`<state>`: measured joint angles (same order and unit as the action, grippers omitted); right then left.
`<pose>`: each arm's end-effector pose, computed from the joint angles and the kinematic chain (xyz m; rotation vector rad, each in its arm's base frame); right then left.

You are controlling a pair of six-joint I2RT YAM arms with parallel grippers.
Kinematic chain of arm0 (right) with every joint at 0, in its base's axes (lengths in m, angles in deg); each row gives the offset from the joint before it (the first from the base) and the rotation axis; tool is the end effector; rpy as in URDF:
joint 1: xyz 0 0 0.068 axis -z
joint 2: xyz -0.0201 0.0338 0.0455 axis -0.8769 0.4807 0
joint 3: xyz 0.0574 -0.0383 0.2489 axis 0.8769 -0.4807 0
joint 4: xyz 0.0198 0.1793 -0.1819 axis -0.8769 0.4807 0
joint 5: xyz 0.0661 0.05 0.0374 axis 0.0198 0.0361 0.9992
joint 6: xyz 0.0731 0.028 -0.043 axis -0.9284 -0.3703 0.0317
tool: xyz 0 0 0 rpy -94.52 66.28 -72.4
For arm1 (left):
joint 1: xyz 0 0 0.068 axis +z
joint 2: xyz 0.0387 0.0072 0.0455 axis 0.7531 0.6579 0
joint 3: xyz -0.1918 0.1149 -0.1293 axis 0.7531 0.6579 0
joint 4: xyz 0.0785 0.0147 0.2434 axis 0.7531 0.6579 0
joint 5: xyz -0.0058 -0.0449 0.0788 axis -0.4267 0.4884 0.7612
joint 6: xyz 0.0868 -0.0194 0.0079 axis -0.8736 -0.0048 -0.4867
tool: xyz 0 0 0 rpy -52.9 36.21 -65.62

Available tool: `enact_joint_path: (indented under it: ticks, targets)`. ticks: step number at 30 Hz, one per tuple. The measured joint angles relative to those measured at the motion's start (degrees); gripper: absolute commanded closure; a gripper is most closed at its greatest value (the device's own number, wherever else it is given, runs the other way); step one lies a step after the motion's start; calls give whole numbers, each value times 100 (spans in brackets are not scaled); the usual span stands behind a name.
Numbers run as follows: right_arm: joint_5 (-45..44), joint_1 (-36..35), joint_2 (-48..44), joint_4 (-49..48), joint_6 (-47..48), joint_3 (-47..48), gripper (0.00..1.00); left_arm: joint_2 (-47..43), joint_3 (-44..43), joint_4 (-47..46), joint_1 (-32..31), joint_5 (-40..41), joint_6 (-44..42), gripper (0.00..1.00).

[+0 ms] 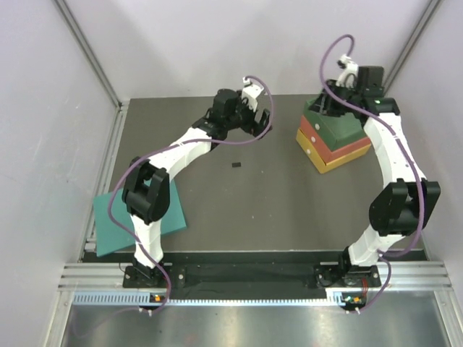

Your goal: Organize the makeup

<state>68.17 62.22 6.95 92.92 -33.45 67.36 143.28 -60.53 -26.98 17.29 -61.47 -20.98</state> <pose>0.4033 0.0315 0.3342 -0.0557 2.1644 0.6471 0.4144 -0.2868 0.2955 0.7905 1.6999 -0.6695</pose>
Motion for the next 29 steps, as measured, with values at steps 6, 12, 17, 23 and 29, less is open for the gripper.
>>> enact_joint_path:
  ticks: [6, 12, 17, 23, 29]
  targets:
    - [15, -1344, 68, 144, 229, 793, 50, 0, 520, 981, 155, 673, 802, 1]
    - [105, -2000, 518, 319, 363, 1034, 48, 7, 481, 1725, 400, 1604, 1368, 1]
    - [-17, -2028, 990, 522, 378, 883, 46, 212, 286, 2181, 407, 1902, 1552, 1]
    - [-164, -2031, 1080, 538, 374, 531, 34, 907, -214, 2675, 402, 1572, 1687, 1]
    - [-337, -2031, 1102, 459, 308, 343, 0, 1119, -245, 2949, 402, 1191, 1558, 1]
